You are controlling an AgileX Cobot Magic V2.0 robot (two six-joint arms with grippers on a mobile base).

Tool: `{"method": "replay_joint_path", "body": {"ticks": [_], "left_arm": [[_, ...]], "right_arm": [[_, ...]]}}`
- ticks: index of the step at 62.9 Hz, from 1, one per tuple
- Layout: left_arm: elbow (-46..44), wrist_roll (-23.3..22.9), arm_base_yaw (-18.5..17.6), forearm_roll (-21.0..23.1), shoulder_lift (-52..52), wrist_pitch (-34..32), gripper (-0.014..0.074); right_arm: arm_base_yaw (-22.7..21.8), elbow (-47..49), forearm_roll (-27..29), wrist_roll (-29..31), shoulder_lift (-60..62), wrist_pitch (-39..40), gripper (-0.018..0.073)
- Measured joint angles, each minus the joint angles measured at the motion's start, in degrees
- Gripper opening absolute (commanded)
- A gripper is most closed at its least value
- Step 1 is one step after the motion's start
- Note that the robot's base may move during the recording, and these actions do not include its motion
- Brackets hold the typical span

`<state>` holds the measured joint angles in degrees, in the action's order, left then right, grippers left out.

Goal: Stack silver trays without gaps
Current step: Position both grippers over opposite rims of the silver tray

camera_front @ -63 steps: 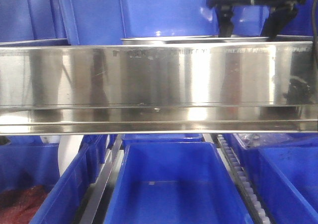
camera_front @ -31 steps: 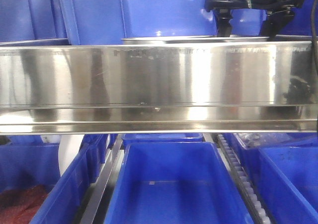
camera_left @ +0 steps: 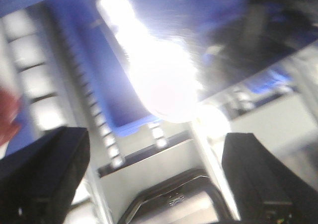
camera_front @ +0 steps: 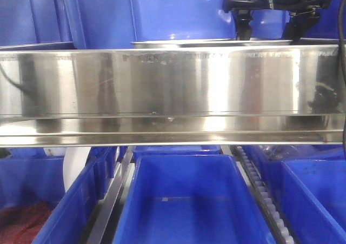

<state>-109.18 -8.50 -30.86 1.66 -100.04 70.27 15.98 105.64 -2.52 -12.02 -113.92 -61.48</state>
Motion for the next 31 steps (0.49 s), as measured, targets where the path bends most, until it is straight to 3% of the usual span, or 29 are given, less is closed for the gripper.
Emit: {"method": "replay_joint_path", "body": {"ticks": [7,16,31], "left_arm": [[-5.1,-6.1,-0.1,-2.8,-4.9,1.0,0.0455],[-9.3,-10.6,-0.1,-3.6,-9.9,1.2,0.0455],[-11.4,-12.9,-0.1,-3.6,-15.8,1.1,0.0455]], "right_arm": [[0.0,0.0,0.0,0.0,0.0,0.0,0.0622],[0.0,0.0,0.0,0.0,0.0,0.0,0.0622],[0.0,0.0,0.0,0.0,0.0,0.1,0.0622]]}}
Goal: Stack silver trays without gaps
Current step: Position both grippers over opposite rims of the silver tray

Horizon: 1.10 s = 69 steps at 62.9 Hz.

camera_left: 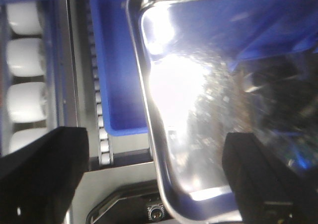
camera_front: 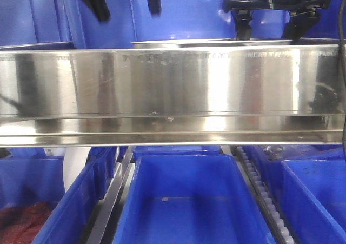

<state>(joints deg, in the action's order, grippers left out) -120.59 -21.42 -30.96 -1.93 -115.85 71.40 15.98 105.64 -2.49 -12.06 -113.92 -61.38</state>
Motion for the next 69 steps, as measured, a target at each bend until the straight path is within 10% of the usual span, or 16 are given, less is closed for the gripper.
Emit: {"method": "replay_joint_path", "body": {"ticks": [69], "left_arm": [[-0.7,-0.6,0.1,-1.5,-6.9,-3.0,0.0454]], "right_arm": [[0.0,0.0,0.1,0.0,0.0,0.0,0.0622]]}}
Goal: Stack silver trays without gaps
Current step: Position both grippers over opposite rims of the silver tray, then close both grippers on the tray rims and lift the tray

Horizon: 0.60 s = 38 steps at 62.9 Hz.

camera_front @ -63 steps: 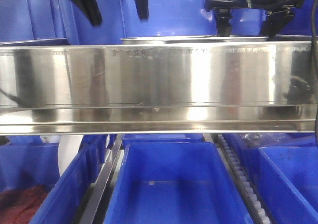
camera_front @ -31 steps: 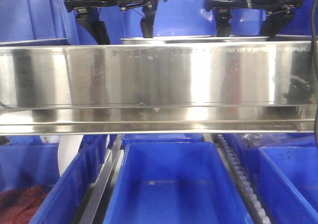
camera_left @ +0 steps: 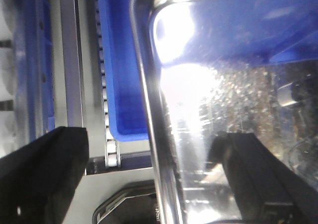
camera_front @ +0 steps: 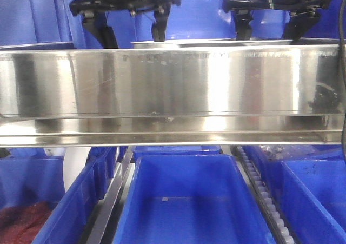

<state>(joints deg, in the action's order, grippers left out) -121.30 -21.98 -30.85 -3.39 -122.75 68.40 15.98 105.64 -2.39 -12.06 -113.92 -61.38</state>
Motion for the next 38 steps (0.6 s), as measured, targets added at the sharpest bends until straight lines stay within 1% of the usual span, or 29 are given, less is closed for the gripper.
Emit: {"method": "replay_joint_path", "body": {"ticks": [16,20,24,28,33,34,38], "left_arm": [[-0.4,0.0,0.1,1.4,-0.5,-0.1,0.0449],[-0.4,0.0,0.1,1.6,-0.5,-0.1,0.0406],[-0.4,0.0,0.1,1.7,-0.5,-0.1,0.0334],[-0.5,0.0,0.1,1.8,-0.5,-0.1,0.023],[-0.5,0.0,0.1,1.9,-0.5,-0.1,0.0122],[-0.5,0.0,0.1,1.9,-0.5,-0.1,0.009],[-0.5,-0.1,0.1,1.9,-0.5,-0.1,0.002]], "right_arm": [[0.0,0.0,0.0,0.0,0.0,0.0,0.0622],[0.0,0.0,0.0,0.0,0.0,0.0,0.0596],[0.0,0.0,0.0,0.0,0.0,0.0,0.0526],[0.0,0.0,0.0,0.0,0.0,-0.1,0.0414],[0.0,0.1,0.3,0.0,0.0,-0.4,0.0294],[0.0,0.1,0.3,0.0,0.0,-0.5,0.0271],[0.0,0.1,0.3,0.0,0.0,-0.8,0.0187]]}}
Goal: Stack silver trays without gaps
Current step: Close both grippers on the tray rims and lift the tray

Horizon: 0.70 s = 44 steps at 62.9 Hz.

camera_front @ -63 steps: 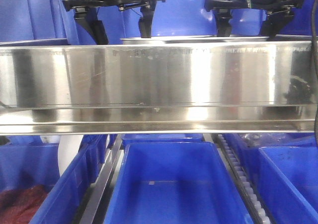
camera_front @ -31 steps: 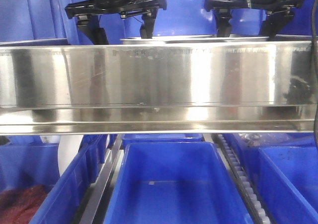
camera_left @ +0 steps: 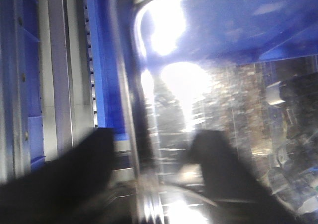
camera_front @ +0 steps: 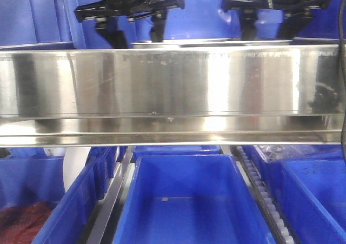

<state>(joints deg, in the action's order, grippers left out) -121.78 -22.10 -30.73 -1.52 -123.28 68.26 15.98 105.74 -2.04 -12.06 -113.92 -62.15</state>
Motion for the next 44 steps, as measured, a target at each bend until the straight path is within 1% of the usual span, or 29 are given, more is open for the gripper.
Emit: {"method": "replay_joint_path", "body": {"ticks": [1,4,7,8,11,16,30,44], "left_arm": [[0.0,0.0,0.0,-0.1,0.0,0.0,-0.0009],[-0.1,0.0,0.0,-0.7,0.0,0.1,-0.0057],[-0.1,0.0,0.2,-1.0,0.0,0.1,-0.004],[-0.1,0.0,0.2,-1.1,0.0,0.1,-0.0039],[-0.1,-0.3,0.3,-1.2,0.0,0.1,-0.0041],[-0.2,-0.7,0.4,-1.2,0.0,0.1,-0.0041],[-0.8,-0.2,0.4,-1.3,0.0,0.8,-0.0041],[-6.6,1.6,0.4,-1.6,-1.0,4.1,-0.0041]], "right_arm": [[0.0,0.0,0.0,0.0,0.0,-0.2,0.0168],[-0.3,0.0,-0.1,0.0,0.0,-0.5,0.0105],[-0.4,0.1,-0.3,-0.3,0.0,-0.6,0.0048],[-0.5,0.2,-0.3,-0.4,0.0,-0.7,0.0044],[-0.5,0.3,0.0,-0.5,0.0,-0.9,0.0058],[-0.5,0.4,0.0,-0.6,0.0,-1.3,0.0057],[-0.6,0.5,0.3,-1.9,0.1,-1.5,0.0057],[-0.6,0.1,0.7,-2.5,2.5,-3.9,0.0057]]}}
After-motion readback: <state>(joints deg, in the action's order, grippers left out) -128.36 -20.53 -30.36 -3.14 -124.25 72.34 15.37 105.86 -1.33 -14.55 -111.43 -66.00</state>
